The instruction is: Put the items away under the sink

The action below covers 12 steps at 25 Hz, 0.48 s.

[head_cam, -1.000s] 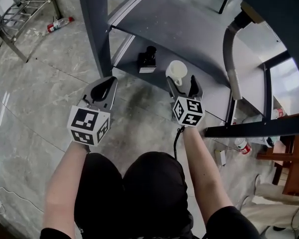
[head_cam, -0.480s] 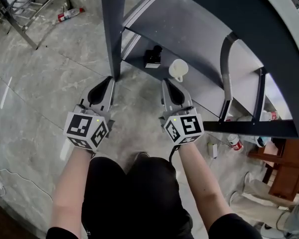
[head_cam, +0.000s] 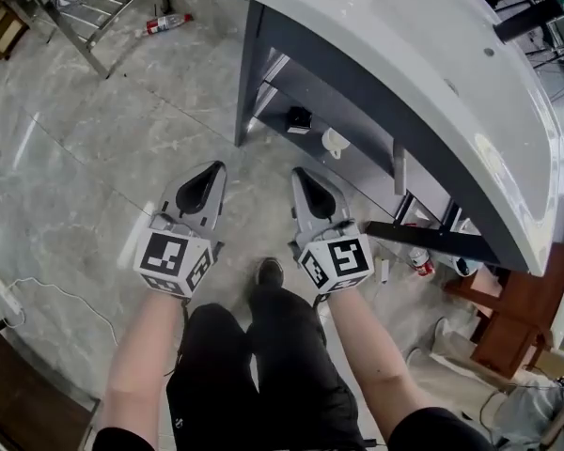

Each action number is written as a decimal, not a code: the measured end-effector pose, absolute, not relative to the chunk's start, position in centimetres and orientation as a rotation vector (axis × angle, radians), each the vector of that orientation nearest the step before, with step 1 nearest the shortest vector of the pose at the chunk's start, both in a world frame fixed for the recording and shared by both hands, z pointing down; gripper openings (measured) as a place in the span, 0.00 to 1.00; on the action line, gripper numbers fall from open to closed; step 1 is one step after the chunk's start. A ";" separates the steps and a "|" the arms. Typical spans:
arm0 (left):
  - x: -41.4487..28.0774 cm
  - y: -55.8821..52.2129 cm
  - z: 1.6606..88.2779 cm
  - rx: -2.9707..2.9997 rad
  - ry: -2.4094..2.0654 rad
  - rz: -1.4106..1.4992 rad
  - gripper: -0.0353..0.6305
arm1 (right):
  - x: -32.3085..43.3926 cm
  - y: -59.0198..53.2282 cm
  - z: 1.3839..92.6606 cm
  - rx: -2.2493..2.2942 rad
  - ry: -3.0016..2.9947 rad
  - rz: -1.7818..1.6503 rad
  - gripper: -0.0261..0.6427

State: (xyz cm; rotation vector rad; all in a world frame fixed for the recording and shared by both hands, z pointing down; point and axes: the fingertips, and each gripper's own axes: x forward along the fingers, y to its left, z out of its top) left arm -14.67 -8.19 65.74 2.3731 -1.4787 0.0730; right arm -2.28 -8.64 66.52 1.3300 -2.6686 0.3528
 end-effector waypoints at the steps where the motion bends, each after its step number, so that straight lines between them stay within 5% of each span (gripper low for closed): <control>1: -15.1 -8.0 64.2 2.359 -1.485 0.068 0.07 | -2.4 -8.1 65.1 1.324 -2.661 0.363 0.04; 12: -18.7 -3.3 48.7 2.268 -1.515 0.057 0.07 | -3.2 -4.5 47.4 1.387 -2.617 0.414 0.04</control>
